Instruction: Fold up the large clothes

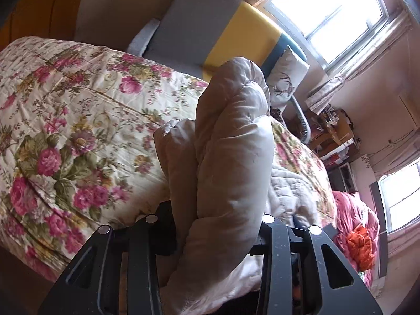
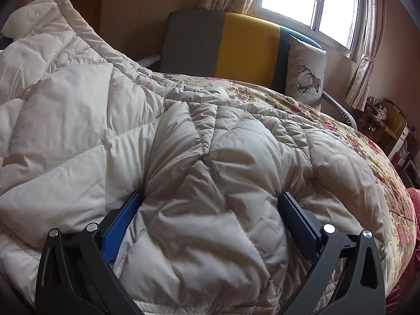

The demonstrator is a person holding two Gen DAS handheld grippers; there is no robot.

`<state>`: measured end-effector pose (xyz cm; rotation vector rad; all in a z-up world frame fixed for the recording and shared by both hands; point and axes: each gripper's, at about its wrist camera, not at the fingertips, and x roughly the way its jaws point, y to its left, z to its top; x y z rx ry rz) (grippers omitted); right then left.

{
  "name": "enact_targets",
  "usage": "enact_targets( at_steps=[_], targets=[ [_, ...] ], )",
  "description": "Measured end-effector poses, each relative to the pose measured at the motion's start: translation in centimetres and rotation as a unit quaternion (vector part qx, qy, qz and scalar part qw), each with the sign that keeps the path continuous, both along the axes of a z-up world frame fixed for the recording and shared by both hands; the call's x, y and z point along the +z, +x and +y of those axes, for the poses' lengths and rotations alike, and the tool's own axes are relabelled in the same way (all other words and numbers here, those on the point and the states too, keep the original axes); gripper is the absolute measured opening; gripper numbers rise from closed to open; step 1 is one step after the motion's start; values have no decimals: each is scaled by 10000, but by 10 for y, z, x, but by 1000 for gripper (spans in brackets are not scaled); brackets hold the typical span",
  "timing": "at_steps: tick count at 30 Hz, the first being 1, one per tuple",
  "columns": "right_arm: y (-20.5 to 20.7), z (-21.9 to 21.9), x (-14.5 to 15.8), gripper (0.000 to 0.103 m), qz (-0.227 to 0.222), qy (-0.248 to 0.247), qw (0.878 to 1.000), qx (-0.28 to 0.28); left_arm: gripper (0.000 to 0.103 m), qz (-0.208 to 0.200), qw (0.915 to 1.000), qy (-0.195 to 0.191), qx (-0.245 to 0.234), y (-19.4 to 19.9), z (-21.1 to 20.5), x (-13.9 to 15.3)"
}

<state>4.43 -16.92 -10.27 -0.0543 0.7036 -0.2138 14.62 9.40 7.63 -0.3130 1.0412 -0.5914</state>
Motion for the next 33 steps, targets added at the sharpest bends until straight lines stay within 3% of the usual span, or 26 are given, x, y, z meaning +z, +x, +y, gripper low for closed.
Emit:
enact_targets(
  at_steps=[4,14,19,24,28,33],
  targets=[
    [2,-2,1,101,85,91,9999,18,36,-131,9996,95,-216,-14,-32,23],
    [13,-23,14,101,421,511,9976,207,35,-325,9964,417,-662,-34,-111,44],
    [7,-51,37,101,354,942,9947,205,35,-412,9952,507,-728,-39,-139,43],
    [-4,-85,59,101,164,809,9964,-186,35,-445,9959,463,-641,-42,-161,39],
    [-3,-112,48,101,385,855,9937,-612,35,-575,9953,422,-649,-51,-187,31],
    [-7,-120,31,101,469,870,9931,-637,35,-773,9940,420,-642,-66,-220,14]
  ],
)
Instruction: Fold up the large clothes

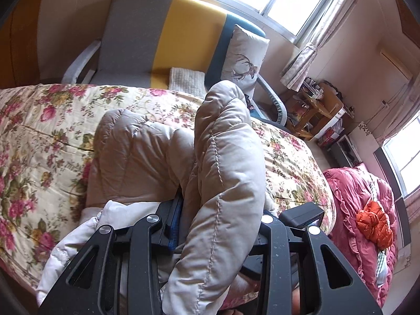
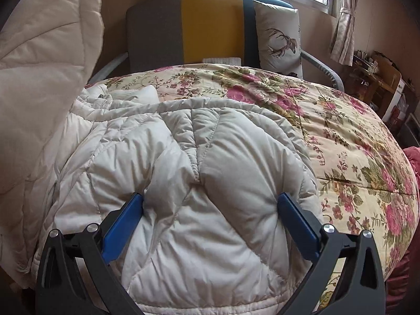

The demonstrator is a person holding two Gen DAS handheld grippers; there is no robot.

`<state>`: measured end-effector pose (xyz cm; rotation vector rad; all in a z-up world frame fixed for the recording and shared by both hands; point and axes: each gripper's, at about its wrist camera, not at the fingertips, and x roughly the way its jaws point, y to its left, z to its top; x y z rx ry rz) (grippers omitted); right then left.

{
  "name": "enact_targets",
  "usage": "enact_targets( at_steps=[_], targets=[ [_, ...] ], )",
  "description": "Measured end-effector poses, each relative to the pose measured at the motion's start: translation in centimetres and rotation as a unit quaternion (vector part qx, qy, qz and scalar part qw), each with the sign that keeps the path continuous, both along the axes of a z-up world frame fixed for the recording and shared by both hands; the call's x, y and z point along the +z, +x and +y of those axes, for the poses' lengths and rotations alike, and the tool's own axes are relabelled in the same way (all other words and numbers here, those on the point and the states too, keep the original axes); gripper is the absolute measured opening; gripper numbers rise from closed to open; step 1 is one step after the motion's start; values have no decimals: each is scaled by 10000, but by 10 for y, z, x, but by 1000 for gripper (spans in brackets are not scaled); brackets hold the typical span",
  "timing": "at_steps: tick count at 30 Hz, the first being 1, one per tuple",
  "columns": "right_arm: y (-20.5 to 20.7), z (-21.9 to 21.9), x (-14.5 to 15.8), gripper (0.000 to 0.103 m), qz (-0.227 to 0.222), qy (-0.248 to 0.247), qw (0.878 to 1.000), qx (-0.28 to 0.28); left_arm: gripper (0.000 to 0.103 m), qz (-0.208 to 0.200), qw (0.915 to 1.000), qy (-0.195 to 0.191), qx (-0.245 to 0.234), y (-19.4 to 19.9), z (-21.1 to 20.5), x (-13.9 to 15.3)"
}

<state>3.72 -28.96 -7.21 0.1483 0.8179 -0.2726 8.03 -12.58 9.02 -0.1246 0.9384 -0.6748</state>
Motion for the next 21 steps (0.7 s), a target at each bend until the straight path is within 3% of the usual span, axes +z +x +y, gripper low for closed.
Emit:
enact_targets(
  at_steps=[6,10,14,21],
  targets=[
    [-5,-15,12,101,-123,189,9997,-119,35,-219,9997,-5,85,-14,-29,-22],
    [-20,-46,29,101,-363,389,9961,-702,35,-585,9981,5,175,-27,-38,-33],
    [-39,-81,46,101,-788,1153,9842,-1092,35,-1136,9932,163,193,-46,-50,-48],
    [-51,-79,78,101,-1210,1823,9743,-531,40,-1844,9810,590,-101,-69,-68,-68]
  ],
)
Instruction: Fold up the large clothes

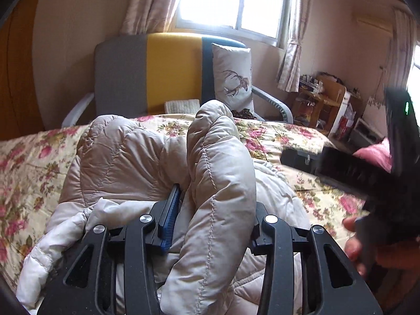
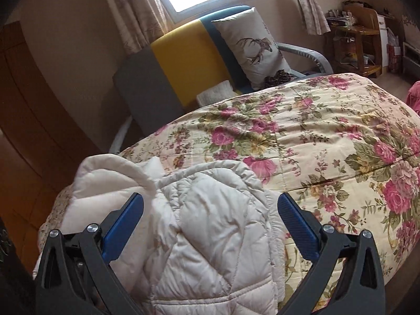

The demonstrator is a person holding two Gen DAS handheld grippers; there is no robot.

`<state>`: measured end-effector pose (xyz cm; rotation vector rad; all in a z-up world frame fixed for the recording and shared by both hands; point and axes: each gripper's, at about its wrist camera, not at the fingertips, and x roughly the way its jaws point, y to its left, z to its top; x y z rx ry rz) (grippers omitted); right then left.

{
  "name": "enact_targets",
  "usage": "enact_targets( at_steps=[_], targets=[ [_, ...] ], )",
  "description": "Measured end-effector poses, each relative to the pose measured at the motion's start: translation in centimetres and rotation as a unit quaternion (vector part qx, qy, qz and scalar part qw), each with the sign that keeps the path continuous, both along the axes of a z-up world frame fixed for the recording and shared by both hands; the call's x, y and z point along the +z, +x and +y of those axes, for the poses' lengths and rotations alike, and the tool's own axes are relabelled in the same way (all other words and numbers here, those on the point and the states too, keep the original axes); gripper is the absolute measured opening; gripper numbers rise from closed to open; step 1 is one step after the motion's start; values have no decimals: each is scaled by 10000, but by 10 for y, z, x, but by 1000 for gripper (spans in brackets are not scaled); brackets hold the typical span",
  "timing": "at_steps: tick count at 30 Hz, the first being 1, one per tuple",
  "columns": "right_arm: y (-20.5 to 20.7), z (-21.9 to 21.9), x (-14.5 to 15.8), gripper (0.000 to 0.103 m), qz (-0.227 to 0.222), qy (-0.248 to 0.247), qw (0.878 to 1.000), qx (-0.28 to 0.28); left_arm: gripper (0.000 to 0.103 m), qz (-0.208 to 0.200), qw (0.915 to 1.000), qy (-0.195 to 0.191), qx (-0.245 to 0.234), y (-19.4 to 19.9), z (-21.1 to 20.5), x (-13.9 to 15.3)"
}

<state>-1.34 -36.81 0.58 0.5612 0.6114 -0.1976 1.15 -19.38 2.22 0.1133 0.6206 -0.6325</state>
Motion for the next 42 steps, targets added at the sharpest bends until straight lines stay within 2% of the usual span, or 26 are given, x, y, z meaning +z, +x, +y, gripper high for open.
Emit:
enact_targets(
  at_steps=[3,4,6,8,12,14,16,17,18,19,21,23,25,26,27,29,31,33,34,37,39,41,42],
  targets=[
    [14,13,14,101,-48,176,9976,674,40,-206,9998,32,-48,-7,-1,-6],
    [22,19,17,101,65,215,9953,946,40,-246,9997,20,-54,-9,0,-7],
    [39,31,24,101,394,140,9897,1370,49,-292,9994,-70,-150,-12,1,-10],
    [56,45,28,101,647,55,9836,1680,52,-339,9990,-159,-230,-15,3,-10],
    [86,61,17,101,1211,-118,9757,1823,58,-307,9980,-342,-436,-15,12,-9],
    [96,61,3,101,1511,-244,9726,1751,68,-135,9957,-506,-769,-17,19,-6],
    [100,53,-13,101,1634,-138,9702,1787,69,74,9939,-526,-962,-19,29,-4],
    [101,51,-20,101,1650,-8,9697,1799,70,308,9918,-546,-1115,-17,35,-2],
    [101,47,-25,101,1642,107,9700,1791,71,652,9861,-698,-1356,-15,40,1],
    [100,45,-29,101,1624,191,9705,1770,71,1150,9734,-1052,-1681,-12,51,6],
    [99,43,-35,101,1546,303,9719,1748,72,1725,9518,-1567,-1993,-6,72,18],
    [98,42,-38,101,1483,326,9738,1694,72,1927,9392,-1949,-2070,3,95,31],
    [96,41,-40,101,1441,381,9753,1628,72,1878,9323,-2408,-1937,16,127,49],
    [97,41,-41,101,1431,412,9759,1596,74,1814,9317,-2608,-1761,26,145,56],
    [98,40,-42,101,1434,418,9765,1552,82,1736,9338,-2705,-1574,33,157,61],
    [98,40,-44,101,1409,450,9778,1481,84,1277,9425,-2920,-1003,50,189,67],
    [98,40,-43,101,1368,482,9789,1436,84,877,9583,-2709,-229,71,214,61],
    [96,41,-39,101,1271,461,9808,1408,84,513,9655,-2519,411,93,230,44],
    [92,41,-35,101,1151,470,9829,1360,84,489,9709,-2205,792,108,233,27],
    [62,31,-12,101,217,733,9909,1105,83,831,9751,-1757,1071,138,235,-21],
    [29,18,-1,101,-392,852,9937,619,83,1065,9729,-1717,1124,144,237,-50],
    [-2,6,0,101,-613,819,9947,68,83,1233,9697,-1789,1120,138,237,-75],
    [-13,1,-3,101,-573,756,9953,-172,83,1277,9681,-1839,1121,132,234,-82]
  ],
)
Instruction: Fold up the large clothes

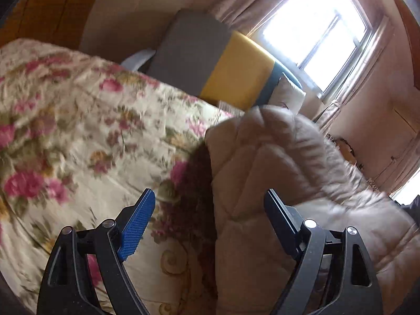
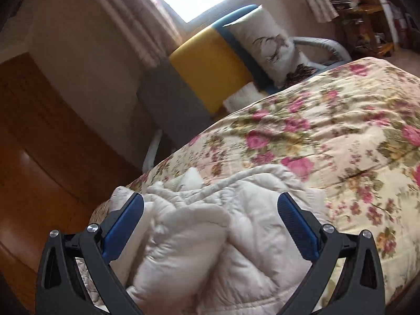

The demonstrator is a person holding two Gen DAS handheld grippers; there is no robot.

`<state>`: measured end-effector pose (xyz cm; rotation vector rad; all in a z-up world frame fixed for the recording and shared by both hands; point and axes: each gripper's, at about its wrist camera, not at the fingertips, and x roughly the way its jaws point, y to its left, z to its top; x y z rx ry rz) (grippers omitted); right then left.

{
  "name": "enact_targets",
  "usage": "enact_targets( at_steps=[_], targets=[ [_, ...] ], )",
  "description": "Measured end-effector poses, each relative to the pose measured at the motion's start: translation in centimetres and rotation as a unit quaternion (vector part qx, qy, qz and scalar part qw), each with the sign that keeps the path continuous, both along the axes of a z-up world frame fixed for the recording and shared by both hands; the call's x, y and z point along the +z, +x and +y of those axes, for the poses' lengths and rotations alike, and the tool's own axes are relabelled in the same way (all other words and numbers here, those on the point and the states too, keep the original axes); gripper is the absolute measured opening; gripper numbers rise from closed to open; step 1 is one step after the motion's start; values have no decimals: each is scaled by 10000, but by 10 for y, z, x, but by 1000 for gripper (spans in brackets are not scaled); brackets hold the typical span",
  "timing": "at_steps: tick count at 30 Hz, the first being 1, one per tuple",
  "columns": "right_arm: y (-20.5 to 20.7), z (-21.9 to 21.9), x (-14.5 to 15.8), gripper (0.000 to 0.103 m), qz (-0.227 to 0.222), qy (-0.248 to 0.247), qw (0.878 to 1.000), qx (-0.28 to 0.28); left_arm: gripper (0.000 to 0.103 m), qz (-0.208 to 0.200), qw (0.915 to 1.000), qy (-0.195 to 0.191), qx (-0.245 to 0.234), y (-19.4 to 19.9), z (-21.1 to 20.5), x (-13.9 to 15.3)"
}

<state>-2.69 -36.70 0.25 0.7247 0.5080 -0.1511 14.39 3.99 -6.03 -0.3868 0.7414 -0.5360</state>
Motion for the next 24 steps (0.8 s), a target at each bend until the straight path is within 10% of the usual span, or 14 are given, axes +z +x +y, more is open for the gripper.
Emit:
enact_targets(
  at_steps=[7,12,24],
  targets=[
    [-5,35,-45,101,1112,-1004,9882,312,84,8,9959,-750,-513,-2,-22,-6],
    [28,63,-48,101,961,-1883,9748,710,84,-500,9884,-567,-1315,-14,-69,26],
    [57,34,-62,101,971,-1975,9679,1217,87,-1333,9718,387,-1905,-55,-163,72]
  ],
)
